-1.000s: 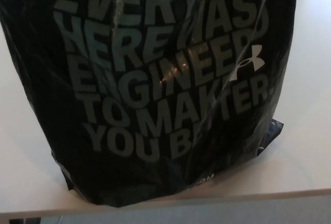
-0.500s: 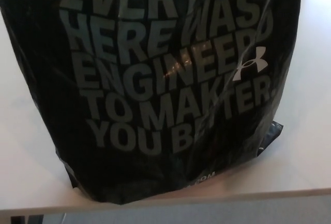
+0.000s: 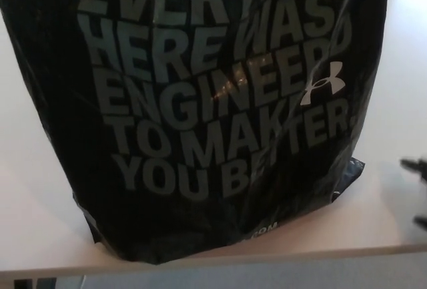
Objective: A plastic bag is kept infront of the robot in the middle of the desk and the robot uses both its hands to grab it from the top and lifts it up and then releases it.
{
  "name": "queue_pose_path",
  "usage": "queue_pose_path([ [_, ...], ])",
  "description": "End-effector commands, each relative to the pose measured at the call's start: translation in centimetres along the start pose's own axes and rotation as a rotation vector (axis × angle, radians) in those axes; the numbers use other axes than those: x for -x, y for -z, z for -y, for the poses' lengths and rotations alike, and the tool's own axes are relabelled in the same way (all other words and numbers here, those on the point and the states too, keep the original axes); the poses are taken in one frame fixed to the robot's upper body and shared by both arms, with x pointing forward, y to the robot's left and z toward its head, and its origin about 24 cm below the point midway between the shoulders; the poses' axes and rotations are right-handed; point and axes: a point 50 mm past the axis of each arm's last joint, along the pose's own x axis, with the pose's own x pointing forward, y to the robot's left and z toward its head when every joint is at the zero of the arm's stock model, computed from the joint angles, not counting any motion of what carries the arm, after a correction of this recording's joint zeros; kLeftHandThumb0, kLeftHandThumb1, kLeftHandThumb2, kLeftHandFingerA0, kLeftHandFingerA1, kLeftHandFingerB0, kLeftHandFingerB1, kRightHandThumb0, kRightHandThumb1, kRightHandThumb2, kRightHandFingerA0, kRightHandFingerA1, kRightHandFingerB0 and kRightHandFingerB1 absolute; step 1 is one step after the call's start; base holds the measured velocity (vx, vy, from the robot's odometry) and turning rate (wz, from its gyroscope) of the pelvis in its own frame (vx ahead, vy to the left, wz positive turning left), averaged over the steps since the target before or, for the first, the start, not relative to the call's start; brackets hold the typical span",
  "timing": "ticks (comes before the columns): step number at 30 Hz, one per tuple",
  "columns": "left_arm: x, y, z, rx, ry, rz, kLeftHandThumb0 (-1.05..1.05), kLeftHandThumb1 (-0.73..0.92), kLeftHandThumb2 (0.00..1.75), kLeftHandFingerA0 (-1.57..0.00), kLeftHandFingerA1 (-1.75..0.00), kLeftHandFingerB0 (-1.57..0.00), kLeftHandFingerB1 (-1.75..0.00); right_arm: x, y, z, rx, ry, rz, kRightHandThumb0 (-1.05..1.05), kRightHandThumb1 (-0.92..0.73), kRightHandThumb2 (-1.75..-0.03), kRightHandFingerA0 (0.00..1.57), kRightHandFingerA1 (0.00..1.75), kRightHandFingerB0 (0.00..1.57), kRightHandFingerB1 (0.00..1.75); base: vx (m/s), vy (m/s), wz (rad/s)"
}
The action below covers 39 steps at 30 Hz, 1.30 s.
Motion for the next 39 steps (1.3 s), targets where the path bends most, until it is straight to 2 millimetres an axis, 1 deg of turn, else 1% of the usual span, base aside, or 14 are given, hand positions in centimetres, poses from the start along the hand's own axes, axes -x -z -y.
queue_pose_path([
  [1,16.0,-11.9,11.2,0.902,-0.482,-0.521,-0.58,0.66,0.6,-0.39,-0.43,-0.3,-0.31,21.2,-10.0,-26.8,-0.599,0.123,0.147,-0.56,-0.64,-0.88,0.0,0.24,0.0,0.19,0.0,0.0,0.0],
  [2,15.9,-12.0,11.8,0.893,-0.456,-0.541,-0.61,0.65,0.6,-0.41,-0.43,-0.3,-0.3,20.9,-10.1,-27.5,-0.561,0.121,0.171,-0.64,-0.59,-0.95,0.0,0.36,0.0,0.31,0.0,0.0,0.0],
  [3,16.0,-12.1,12.0,0.894,-0.432,-0.547,-0.62,0.66,0.61,-0.37,-0.43,-0.3,-0.3,20.8,-10.2,-27.8,-0.542,0.127,0.19,-0.59,-0.82,-0.66,0.04,0.31,0.07,0.25,0.0,0.0,0.0],
  [5,16.3,-12.4,12.2,0.901,-0.393,-0.552,-0.65,0.66,0.61,-0.38,-0.43,-0.28,-0.3,21.0,-10.1,-27.9,-0.514,0.115,0.21,-0.6,-0.59,-0.96,0.0,0.44,0.0,0.39,0.0,-0.005,0.03],
  [6,16.2,-12.2,12.2,0.894,-0.404,-0.557,-0.6,0.66,0.6,-0.4,-0.39,-0.29,-0.3,21.3,-9.7,-27.5,-0.495,0.075,0.214,-0.56,-0.77,-0.67,0.04,0.3,0.07,0.26,0.0,0.0,0.0],
  [14,15.9,-11.6,12.0,0.861,-0.401,-0.555,-0.64,0.71,0.62,-0.38,-0.43,-0.28,-0.3,21.4,-9.6,-27.9,-0.467,0.077,0.202,-0.59,-0.82,-0.65,0.0,0.39,0.04,0.32,0.01,-0.003,0.03],
  [16,15.8,-11.9,12.1,0.892,-0.416,-0.547,-0.66,0.68,0.61,-0.38,-0.42,-0.29,-0.3,21.9,-9.8,-27.0,-0.551,-0.101,0.209,-0.77,-0.62,-0.98,0.0,0.33,0.0,0.22,0.0,0.0,0.0],
  [18,15.7,-11.7,12.1,0.877,-0.406,-0.544,-0.63,0.7,0.62,-0.38,-0.42,-0.28,-0.3,21.2,-9.9,-26.4,-0.5,0.012,0.34,-0.6,-0.82,-0.64,0.08,0.58,0.04,0.42,0.0,0.0,0.0],
  [22,15.8,-12.0,11.9,0.901,-0.415,-0.527,-0.63,0.7,0.62,-0.38,-0.41,-0.29,-0.3,21.9,-9.9,-24.8,-0.369,0.209,0.463,-0.5,-0.63,-0.86,0.14,0.55,0.11,0.49,0.0,0.0,0.0],
  [23,15.7,-11.9,11.8,0.898,-0.424,-0.523,-0.63,0.7,0.62,-0.39,-0.42,-0.29,-0.31,22.2,-10.2,-22.9,-0.35,0.331,0.507,-0.46,-0.79,-0.64,0.11,0.34,0.14,0.32,0.0,0.0,0.0],
  [30,15.3,-11.7,12.0,0.885,-0.423,-0.527,-0.65,0.71,0.62,-0.42,-0.4,-0.31,-0.3,22.0,-9.8,-3.1,0.004,1.045,0.675,-0.39,-0.78,-0.63,0.11,0.35,0.15,0.32,0.0,0.0,0.0],
  [36,15.8,-11.9,11.8,0.894,-0.443,-0.536,-0.66,0.71,0.62,-0.4,-0.42,-0.29,-0.3,23.7,-11.6,-1.2,0.042,1.194,0.812,-0.32,-0.71,-0.63,0.19,0.42,0.27,0.39,0.0,0.0,-0.01],
  [37,15.8,-11.8,11.8,0.888,-0.439,-0.534,-0.66,0.71,0.62,-0.4,-0.41,-0.29,-0.3,24.2,-12.0,-1.3,0.014,1.167,0.854,-0.24,-0.44,-0.95,0.12,0.54,0.23,0.57,0.0,0.0,0.0],
  [39,15.8,-11.7,11.8,0.886,-0.428,-0.536,-0.63,0.71,0.62,-0.39,-0.41,-0.28,-0.3,24.4,-12.0,-2.2,0.021,1.082,0.918,-0.2,-0.59,-0.62,0.23,0.51,0.4,0.51,0.0,0.0,0.0],
])
